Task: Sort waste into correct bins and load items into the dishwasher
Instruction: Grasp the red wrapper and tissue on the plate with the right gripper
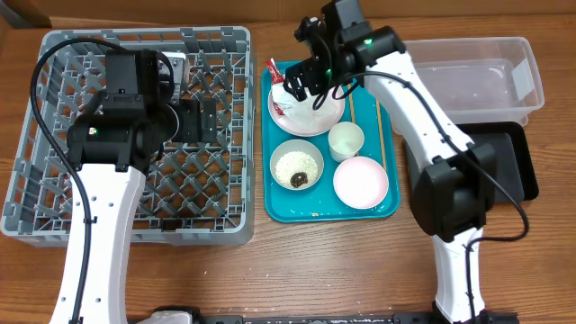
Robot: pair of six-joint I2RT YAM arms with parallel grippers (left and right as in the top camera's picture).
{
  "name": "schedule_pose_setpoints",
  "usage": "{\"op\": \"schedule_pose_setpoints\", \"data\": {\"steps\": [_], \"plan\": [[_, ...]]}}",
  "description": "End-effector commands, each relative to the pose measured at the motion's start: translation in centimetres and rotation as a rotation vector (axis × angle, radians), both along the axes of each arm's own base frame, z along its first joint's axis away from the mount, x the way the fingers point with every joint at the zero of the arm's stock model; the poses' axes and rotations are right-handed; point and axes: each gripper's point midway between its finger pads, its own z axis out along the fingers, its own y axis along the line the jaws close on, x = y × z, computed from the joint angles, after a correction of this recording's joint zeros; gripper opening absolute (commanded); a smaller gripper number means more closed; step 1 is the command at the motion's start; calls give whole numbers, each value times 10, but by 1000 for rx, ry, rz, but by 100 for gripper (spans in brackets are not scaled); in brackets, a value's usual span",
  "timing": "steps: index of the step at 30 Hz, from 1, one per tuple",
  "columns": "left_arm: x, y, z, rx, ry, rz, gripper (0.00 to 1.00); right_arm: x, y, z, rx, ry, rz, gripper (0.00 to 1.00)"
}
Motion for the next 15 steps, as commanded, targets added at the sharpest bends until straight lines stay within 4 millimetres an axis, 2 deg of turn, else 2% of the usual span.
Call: {"op": "schedule_pose_setpoints", "data": {"steps": [1,7,15], "plan": [[4,2,5,-6,-12,16,100,8,3,-25,-69,-3,-35,95],[4,2,5,-6,-11,16,100,9,14,-60,-126,6,-28,94],[3,2,5,-6,-11,16,100,16,24,-85,-242,-69,-48,94]]}}
